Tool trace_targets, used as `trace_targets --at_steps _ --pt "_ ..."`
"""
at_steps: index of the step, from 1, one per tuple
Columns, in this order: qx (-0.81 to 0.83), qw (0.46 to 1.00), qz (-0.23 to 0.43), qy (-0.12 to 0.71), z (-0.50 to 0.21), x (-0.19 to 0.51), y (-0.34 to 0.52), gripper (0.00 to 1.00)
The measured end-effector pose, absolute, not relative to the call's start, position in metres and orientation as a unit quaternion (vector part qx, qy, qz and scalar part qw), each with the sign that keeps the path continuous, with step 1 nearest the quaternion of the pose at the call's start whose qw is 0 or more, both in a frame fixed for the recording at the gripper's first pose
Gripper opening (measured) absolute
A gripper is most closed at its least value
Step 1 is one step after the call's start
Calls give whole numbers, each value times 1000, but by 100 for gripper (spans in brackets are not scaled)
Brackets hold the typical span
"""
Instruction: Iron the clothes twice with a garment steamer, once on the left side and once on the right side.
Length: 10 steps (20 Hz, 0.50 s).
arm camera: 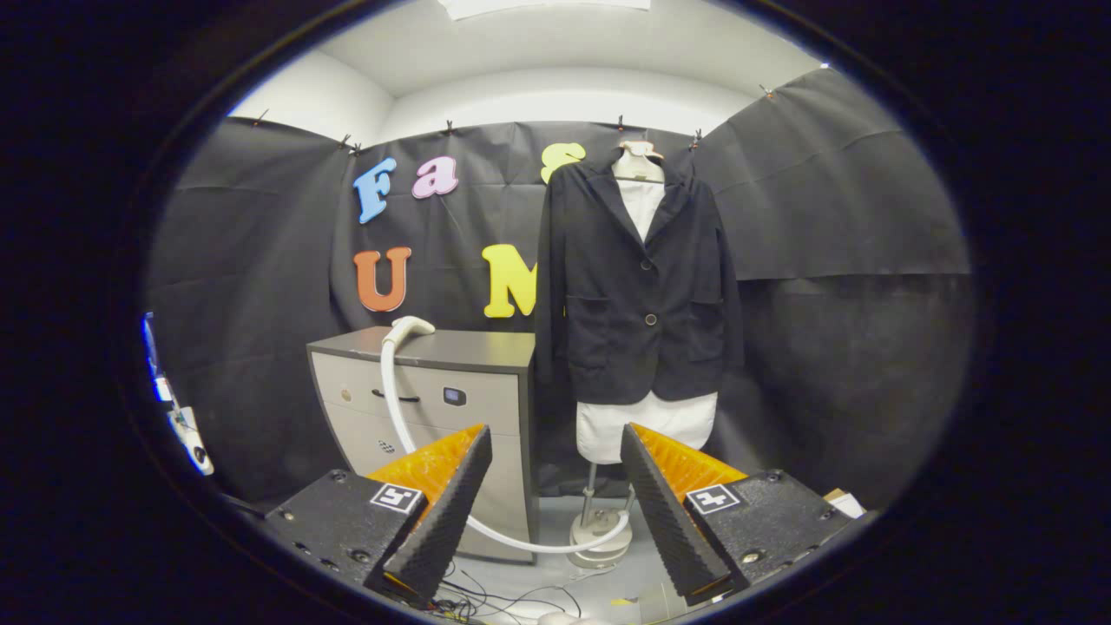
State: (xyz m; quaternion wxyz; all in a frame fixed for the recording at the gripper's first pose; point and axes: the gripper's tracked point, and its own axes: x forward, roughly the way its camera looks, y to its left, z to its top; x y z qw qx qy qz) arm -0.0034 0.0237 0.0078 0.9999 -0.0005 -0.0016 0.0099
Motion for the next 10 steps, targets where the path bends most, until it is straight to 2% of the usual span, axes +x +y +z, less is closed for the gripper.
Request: trace_targets --at_steps 10 --pt "5 998 65 25 61 67 80 96"
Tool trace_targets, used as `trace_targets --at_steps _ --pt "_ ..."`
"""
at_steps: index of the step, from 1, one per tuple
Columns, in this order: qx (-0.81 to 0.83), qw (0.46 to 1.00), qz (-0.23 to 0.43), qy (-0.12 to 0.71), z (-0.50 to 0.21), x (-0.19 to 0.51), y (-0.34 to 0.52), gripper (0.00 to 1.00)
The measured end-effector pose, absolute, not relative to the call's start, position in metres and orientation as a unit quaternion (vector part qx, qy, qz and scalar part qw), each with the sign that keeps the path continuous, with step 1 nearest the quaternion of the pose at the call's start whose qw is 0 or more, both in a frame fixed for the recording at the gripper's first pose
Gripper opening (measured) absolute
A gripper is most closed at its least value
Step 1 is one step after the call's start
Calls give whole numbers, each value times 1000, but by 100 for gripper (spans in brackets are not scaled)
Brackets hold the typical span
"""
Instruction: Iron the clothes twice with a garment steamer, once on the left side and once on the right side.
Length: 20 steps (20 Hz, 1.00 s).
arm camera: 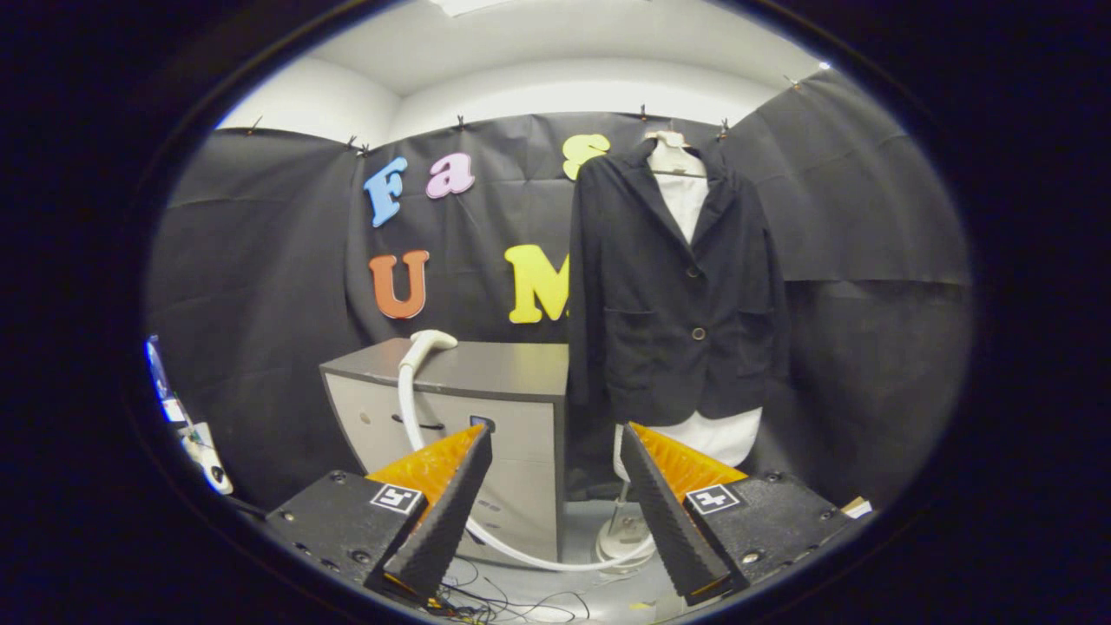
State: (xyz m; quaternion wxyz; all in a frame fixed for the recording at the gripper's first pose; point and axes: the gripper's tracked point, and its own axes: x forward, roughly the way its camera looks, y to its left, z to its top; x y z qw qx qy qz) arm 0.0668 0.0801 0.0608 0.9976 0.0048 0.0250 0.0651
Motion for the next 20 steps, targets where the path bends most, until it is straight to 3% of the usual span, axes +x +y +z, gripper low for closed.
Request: trace_targets --at_steps 11,20 --pt "-10 982 169 89 105 215 219 95" --pt "-53 961 232 137 95 319 336 92"
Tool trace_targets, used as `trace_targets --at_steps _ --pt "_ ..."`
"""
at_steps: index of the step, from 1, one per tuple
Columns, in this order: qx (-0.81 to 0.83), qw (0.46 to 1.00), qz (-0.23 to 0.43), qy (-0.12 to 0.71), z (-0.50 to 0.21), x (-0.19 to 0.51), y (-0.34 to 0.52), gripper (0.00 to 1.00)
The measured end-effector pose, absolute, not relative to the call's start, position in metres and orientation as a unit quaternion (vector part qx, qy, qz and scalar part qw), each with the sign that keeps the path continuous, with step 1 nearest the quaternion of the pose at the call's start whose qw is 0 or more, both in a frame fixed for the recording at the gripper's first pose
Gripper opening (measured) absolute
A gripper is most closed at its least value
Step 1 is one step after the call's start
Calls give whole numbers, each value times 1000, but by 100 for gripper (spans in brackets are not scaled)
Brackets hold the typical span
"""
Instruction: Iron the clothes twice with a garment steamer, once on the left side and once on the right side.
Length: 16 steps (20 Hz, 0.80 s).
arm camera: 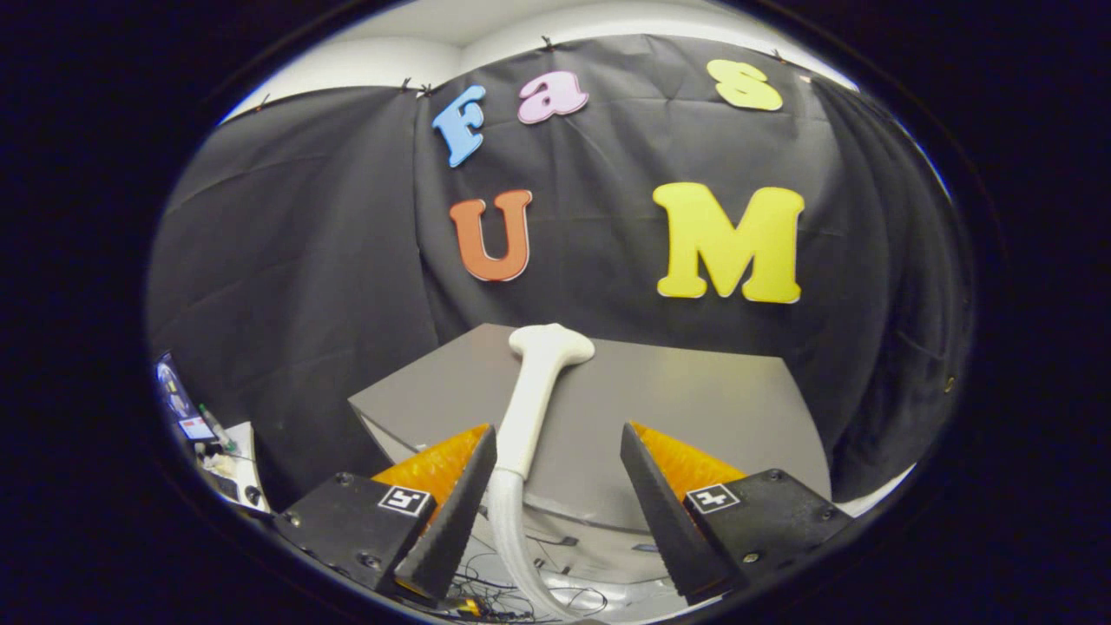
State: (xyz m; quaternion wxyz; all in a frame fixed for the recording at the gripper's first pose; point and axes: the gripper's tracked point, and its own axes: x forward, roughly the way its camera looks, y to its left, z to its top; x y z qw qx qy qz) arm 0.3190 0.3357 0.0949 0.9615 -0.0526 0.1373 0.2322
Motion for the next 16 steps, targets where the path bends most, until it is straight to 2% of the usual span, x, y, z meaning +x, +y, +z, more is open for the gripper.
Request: trace_targets --at_steps 8,9,12,16 --pt "-115 946 222 205 48 369 383 86" --pt "-106 950 223 190 52 377 386 86" --pt "-80 951 219 205 50 377 385 82" --pt "-66 953 205 215 49 376 383 82"
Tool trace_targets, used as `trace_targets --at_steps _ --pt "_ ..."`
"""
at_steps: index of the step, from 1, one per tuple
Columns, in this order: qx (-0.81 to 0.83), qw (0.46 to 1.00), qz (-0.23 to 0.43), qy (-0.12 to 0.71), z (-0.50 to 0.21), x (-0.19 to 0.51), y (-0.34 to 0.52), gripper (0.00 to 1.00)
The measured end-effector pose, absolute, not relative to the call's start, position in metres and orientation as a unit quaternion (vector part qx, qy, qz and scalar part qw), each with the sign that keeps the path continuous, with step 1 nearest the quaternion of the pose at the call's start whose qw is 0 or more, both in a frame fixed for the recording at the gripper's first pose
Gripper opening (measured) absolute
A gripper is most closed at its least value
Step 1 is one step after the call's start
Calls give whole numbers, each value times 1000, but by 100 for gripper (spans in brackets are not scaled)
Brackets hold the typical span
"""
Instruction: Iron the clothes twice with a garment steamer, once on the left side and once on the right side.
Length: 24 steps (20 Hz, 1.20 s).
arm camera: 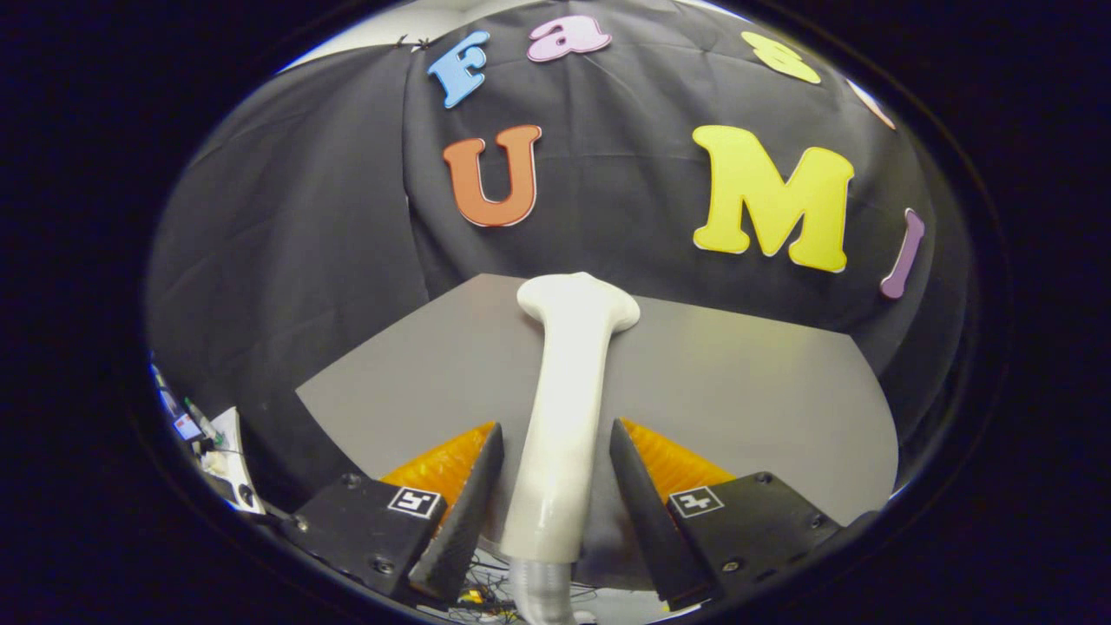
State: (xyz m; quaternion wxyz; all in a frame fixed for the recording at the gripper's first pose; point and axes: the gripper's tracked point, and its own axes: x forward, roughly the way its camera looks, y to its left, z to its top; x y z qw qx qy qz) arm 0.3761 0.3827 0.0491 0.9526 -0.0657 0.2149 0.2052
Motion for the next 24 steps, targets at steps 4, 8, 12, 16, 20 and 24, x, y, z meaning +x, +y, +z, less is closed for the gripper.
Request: trace_targets --at_steps 4,8,12,16,20,24 --pt "-58 954 194 222 50 382 383 73" --pt "-27 947 209 244 52 381 392 43" --pt "-19 945 214 247 55 374 387 37" --pt "-12 954 208 215 73 357 371 36" --pt "19 957 217 191 98 321 349 36" --pt "44 964 215 151 137 278 302 36"
